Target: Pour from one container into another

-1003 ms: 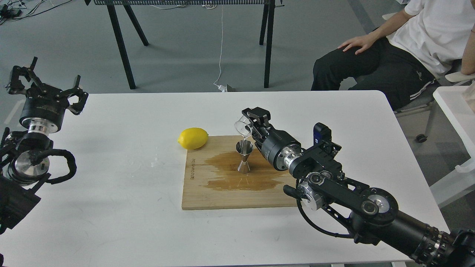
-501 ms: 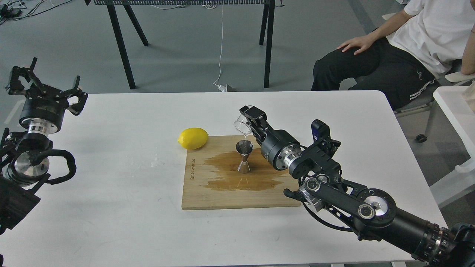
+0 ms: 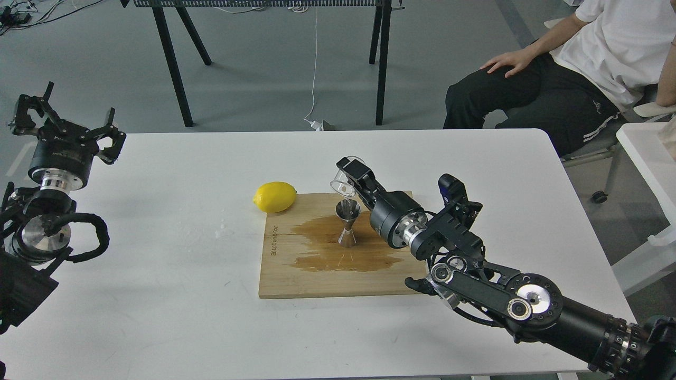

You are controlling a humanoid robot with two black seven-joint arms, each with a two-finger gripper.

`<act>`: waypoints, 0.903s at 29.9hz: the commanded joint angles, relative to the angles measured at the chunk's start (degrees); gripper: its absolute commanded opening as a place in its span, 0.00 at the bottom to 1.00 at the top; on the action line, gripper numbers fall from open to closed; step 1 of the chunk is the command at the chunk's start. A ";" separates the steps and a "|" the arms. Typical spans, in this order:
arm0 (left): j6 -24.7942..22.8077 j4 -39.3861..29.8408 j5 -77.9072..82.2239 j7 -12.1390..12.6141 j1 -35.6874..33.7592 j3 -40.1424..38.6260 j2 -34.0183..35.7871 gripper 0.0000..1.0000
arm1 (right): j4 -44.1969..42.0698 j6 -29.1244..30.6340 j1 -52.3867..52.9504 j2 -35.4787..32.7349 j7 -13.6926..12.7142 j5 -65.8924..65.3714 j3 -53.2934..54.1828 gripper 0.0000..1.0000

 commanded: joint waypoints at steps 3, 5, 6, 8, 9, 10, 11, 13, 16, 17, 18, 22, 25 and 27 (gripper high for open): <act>0.00 0.01 -0.08 0.00 0.13 0.00 -0.01 1.00 | -0.03 0.00 1.99 -0.76 1.25 -0.79 -2.89 0.32; 0.00 0.01 -0.09 0.00 0.13 0.00 -0.01 1.00 | -0.03 -0.09 2.43 -1.38 1.25 -1.23 -3.95 0.32; 0.00 0.01 0.00 0.00 0.13 0.00 -0.01 1.00 | -0.03 -0.09 2.52 -1.56 1.34 -1.41 -4.13 0.32; 0.00 0.01 0.00 0.00 0.13 0.00 -0.01 1.00 | -0.03 -0.09 2.52 -1.56 1.43 -1.50 -4.22 0.32; 0.00 0.01 0.00 0.00 0.13 0.00 -0.01 1.00 | -0.03 -0.09 2.52 -1.64 1.43 -1.59 -4.31 0.32; 0.00 0.01 -0.08 0.00 0.13 0.00 -0.01 1.00 | -0.03 -0.26 2.52 -1.65 1.43 -1.93 -4.39 0.32; 0.00 0.01 0.00 0.00 0.13 0.00 -0.01 1.00 | -0.11 -0.35 2.52 -1.65 1.43 -2.63 -4.39 0.32; 0.00 -0.07 0.00 0.00 0.13 0.00 -0.01 1.00 | -1.25 -0.35 2.52 -1.65 1.43 -4.56 -4.83 0.32; 0.00 0.01 -0.09 0.00 0.22 0.00 -0.09 1.00 | -2.31 -0.44 2.61 -1.56 1.43 -5.80 -6.50 0.32; 0.00 0.01 -0.09 0.00 0.22 0.00 -0.01 1.00 | -2.31 -0.44 2.61 -1.64 1.43 -5.81 -6.68 0.32; 0.00 0.01 -0.09 0.00 0.22 0.00 -0.09 1.00 | -2.31 -0.53 2.61 -1.56 1.52 -5.89 -6.77 0.32; 0.00 0.01 -0.09 0.00 0.22 0.00 -0.09 1.00 | -2.31 -1.06 2.61 -1.56 2.22 -5.89 -6.86 0.32; 0.00 0.01 -0.09 0.00 0.22 0.00 -0.09 1.00 | -2.23 -1.14 2.61 -1.64 2.31 -5.89 -6.77 0.32; 0.00 -0.07 -0.09 0.00 0.22 0.00 -0.09 1.00 | -2.22 -1.14 2.61 -1.65 2.31 -5.81 -6.86 0.32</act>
